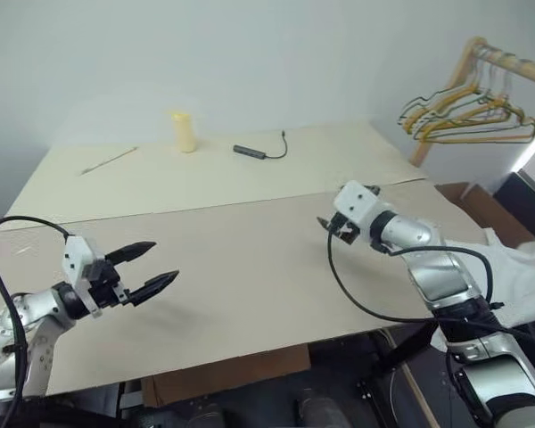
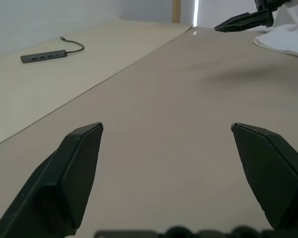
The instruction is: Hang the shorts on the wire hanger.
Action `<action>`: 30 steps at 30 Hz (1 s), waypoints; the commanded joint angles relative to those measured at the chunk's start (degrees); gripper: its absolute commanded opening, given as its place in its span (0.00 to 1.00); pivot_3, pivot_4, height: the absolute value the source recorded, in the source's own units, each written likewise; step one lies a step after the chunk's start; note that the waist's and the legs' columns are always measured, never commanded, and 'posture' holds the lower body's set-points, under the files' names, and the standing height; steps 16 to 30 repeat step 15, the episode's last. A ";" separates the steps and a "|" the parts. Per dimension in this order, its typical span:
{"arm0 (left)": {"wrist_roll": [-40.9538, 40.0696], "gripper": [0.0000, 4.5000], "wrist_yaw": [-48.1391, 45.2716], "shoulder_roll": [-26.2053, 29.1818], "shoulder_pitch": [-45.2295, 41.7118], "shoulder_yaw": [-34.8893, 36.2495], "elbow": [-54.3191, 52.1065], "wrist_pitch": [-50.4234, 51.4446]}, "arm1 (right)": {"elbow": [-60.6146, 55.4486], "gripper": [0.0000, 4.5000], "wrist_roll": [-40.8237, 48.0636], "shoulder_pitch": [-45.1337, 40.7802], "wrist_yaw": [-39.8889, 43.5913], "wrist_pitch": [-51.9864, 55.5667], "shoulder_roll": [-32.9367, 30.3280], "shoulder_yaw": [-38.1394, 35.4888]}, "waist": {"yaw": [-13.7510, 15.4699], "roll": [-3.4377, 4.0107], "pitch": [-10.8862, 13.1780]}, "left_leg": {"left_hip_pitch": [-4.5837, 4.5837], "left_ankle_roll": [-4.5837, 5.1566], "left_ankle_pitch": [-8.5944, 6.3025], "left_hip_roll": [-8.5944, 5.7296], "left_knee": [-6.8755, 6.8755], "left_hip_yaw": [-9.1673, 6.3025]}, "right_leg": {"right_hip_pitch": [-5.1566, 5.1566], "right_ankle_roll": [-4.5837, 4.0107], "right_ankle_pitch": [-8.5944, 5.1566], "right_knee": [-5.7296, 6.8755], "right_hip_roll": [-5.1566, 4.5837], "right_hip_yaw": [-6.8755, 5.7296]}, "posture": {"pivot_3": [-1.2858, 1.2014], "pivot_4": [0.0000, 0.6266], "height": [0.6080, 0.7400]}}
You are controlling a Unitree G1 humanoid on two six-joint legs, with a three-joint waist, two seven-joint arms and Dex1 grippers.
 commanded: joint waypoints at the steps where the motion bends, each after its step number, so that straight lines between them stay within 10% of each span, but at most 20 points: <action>1: -0.59 1.00 1.63 0.70 0.15 1.98 -3.83 -0.04 | -2.29 1.00 -0.87 0.06 3.08 -2.67 0.00 1.64 | 1.22 -0.02 -0.01 | 0.00 -0.01 0.00 0.00 0.00 0.01 | 0.00 -0.04 -0.02 0.02 -0.01 -0.05 | 0.56 0.00 1.00; 30: -0.13 1.00 5.01 -0.40 0.30 1.16 -6.43 -0.32 | 2.06 1.00 -6.78 -1.30 4.51 -3.96 1.19 3.07 | 4.89 -0.05 -0.02 | -0.06 -0.02 0.00 0.02 -0.01 0.17 | -0.08 -0.37 -0.05 0.01 0.01 -0.08 | 0.56 0.00 1.00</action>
